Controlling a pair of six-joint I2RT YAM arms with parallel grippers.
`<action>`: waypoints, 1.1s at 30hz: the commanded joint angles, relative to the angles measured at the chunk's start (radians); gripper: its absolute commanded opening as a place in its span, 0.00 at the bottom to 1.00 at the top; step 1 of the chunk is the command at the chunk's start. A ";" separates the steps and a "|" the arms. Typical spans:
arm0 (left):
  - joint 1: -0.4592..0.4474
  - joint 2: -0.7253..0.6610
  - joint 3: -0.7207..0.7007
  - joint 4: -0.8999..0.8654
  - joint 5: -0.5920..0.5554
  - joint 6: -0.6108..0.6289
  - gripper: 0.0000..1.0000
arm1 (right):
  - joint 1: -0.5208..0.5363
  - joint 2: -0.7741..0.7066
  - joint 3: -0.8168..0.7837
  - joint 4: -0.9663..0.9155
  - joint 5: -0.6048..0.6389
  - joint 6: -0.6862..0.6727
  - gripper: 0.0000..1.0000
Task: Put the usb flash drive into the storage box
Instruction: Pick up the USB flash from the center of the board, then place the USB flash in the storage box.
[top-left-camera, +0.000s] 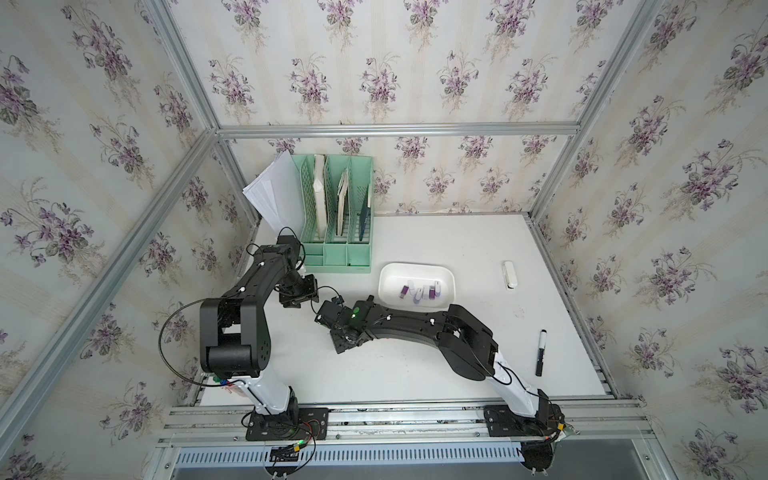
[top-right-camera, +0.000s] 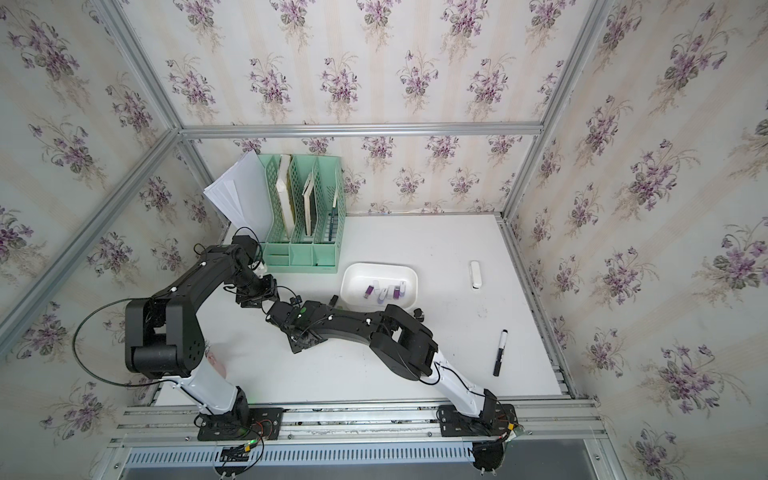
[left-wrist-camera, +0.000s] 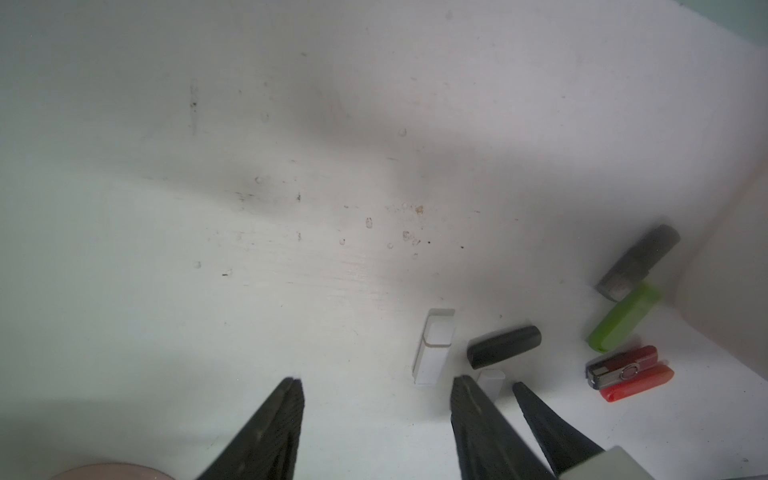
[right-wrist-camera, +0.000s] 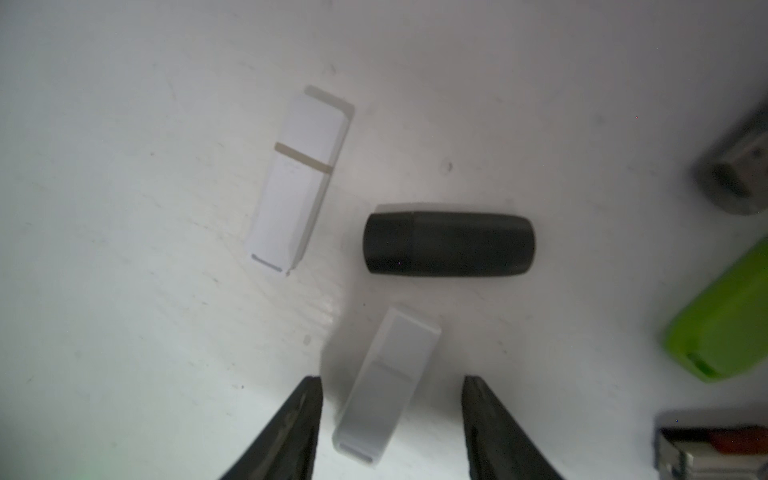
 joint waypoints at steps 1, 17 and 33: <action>0.001 -0.008 -0.008 0.003 0.009 0.009 0.61 | -0.001 0.011 0.006 -0.049 0.027 0.009 0.55; -0.005 -0.037 -0.084 0.025 0.038 0.011 0.60 | -0.016 0.013 -0.019 -0.042 -0.051 -0.006 0.29; -0.066 -0.058 -0.143 0.035 0.055 -0.011 0.60 | -0.031 -0.073 -0.048 -0.061 -0.013 -0.002 0.18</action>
